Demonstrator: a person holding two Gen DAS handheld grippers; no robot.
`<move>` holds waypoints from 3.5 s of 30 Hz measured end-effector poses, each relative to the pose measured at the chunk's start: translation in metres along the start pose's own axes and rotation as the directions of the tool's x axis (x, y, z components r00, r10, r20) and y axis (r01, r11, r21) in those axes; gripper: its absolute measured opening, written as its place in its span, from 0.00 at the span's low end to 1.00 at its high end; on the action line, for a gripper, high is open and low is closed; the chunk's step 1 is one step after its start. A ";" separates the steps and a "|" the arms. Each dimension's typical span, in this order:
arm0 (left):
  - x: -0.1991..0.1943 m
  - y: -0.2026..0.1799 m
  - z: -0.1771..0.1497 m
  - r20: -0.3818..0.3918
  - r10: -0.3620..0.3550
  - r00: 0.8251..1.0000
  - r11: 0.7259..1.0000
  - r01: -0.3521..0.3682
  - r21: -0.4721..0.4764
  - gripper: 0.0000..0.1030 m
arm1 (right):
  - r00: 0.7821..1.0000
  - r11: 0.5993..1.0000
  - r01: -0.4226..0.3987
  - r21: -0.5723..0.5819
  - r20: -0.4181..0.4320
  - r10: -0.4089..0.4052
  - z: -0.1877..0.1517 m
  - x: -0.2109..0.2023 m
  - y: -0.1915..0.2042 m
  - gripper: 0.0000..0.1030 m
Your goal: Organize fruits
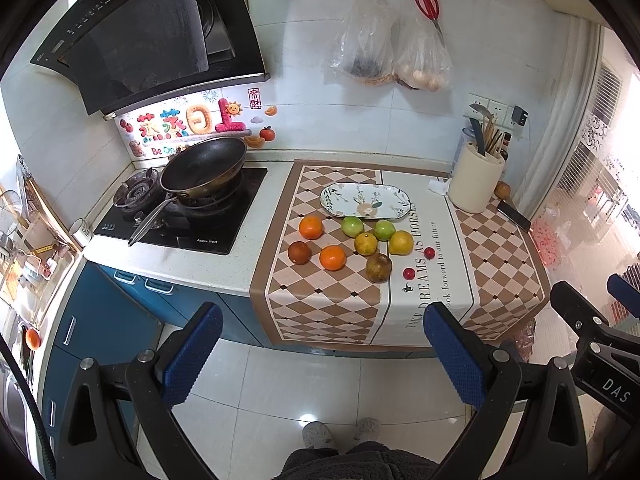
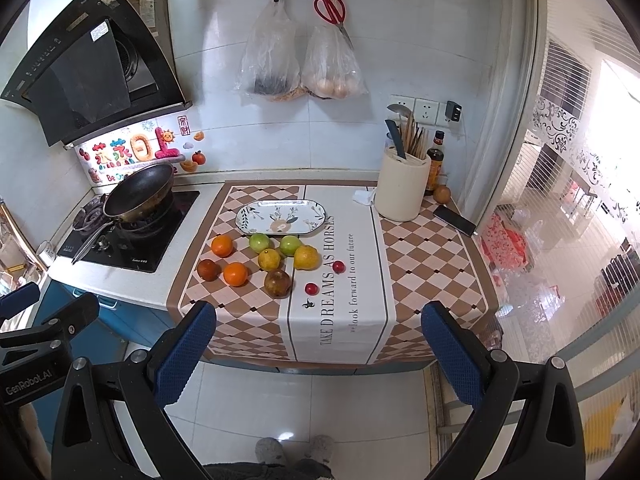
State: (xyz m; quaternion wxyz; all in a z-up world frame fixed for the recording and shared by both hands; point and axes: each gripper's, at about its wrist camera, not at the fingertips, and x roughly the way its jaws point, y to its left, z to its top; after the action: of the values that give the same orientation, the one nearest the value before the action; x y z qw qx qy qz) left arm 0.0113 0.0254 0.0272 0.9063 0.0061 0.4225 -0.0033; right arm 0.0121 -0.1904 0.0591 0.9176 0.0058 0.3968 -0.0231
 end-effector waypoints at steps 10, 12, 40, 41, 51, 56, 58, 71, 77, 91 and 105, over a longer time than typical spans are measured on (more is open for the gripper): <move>-0.006 -0.006 -0.009 0.006 0.006 1.000 1.000 -0.006 0.000 1.00 | 1.000 1.000 -0.003 0.002 0.003 0.003 -0.001 0.000 -0.003 1.00; -0.006 -0.007 -0.009 0.006 0.007 1.000 1.000 -0.007 0.000 1.00 | 1.000 1.000 -0.006 0.004 0.002 0.006 -0.001 0.000 -0.002 1.00; 0.093 -0.015 0.029 0.031 0.210 0.977 0.974 -0.206 -0.089 1.00 | 0.978 0.980 -0.167 0.107 -0.105 0.178 0.008 0.149 -0.049 1.00; 0.102 -0.013 0.029 0.020 0.222 0.975 0.971 -0.220 -0.089 1.00 | 0.976 0.979 -0.171 0.107 -0.121 0.184 0.009 0.162 -0.048 1.00; 0.246 0.037 0.056 -0.198 0.278 0.940 0.956 -0.290 -0.035 1.00 | 0.903 0.969 -0.202 0.140 -0.356 0.240 0.006 0.344 0.006 0.99; 0.344 0.081 0.057 -0.402 0.193 0.895 0.974 -0.224 -0.030 1.00 | 0.857 0.970 -0.168 0.176 -0.461 0.232 -0.003 0.426 0.041 0.97; 0.387 0.097 0.056 -0.504 0.114 0.856 0.984 -0.167 -0.061 0.96 | 0.830 0.967 -0.153 0.205 -0.505 0.238 -0.007 0.454 0.052 0.97; 0.506 0.092 0.051 -0.680 -0.147 0.718 0.984 0.039 -0.171 0.85 | 0.736 0.958 -0.057 0.283 -0.636 0.232 -0.031 0.529 0.079 0.94; 0.522 0.081 0.041 -0.710 -0.184 0.679 0.982 0.099 -0.161 0.51 | 0.718 0.946 -0.052 0.319 -0.647 0.257 -0.035 0.544 0.085 0.83; 0.503 0.055 0.054 -0.676 -0.137 0.724 0.991 0.108 -0.085 0.50 | 0.732 0.964 -0.061 0.260 -0.645 0.220 -0.027 0.543 0.080 0.63; 0.474 -0.008 0.207 -0.531 -0.243 0.812 0.970 0.186 -0.159 0.50 | 0.828 0.957 -0.207 0.204 -0.485 0.283 0.126 0.577 0.051 0.63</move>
State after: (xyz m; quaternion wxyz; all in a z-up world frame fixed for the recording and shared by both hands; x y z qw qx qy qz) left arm 0.4746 0.0146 -0.2030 0.7407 -0.0860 0.6611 -0.0827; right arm 0.5008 -0.1644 -0.2757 0.7725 0.1283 0.6181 0.0689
